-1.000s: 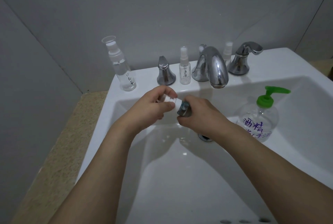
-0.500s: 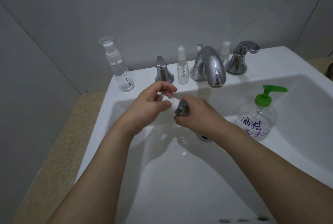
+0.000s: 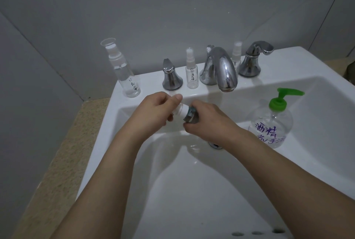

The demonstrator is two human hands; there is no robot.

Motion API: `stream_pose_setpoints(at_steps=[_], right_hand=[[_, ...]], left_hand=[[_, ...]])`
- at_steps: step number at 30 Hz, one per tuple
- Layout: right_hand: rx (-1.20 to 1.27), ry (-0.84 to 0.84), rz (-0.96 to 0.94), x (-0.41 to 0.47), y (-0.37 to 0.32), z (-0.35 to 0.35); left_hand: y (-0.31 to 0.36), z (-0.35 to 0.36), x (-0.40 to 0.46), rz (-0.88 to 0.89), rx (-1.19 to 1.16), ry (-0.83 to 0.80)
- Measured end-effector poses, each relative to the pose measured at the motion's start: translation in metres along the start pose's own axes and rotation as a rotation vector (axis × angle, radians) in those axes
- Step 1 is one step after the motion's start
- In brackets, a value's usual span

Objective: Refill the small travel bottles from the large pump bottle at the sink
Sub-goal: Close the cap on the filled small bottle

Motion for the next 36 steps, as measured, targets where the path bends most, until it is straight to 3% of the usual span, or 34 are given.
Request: stream_pose_setpoints(at_steps=[4,9,13,36], right_hand=[[-0.002,0.002,0.002,-0.001,0.0,-0.001],[-0.027,-0.014,-0.007,-0.001,-0.001,-0.001],[-0.032,-0.011,-0.002,-0.001,-0.001,-0.002],[-0.063,-0.019,-0.044,-0.001,0.001,0.002]], left_hand=[[0.004,0.0,-0.001,-0.009,-0.052,-0.108],[-0.001,-0.002,0.0,-0.019,0.045,-0.013],[0.001,-0.002,-0.001,-0.009,-0.046,-0.11],[-0.008,0.0,0.002,-0.118,-0.022,-0.168]])
Point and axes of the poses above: each hand's wrist, its own x-axis towards the middle knuckle, its own z-axis out of the palm, y = z × x, the point moved 1 cm from there along x, towards the middle knuckle, and after that the axes turned 13 degrees about y, right-handed, at the moved point
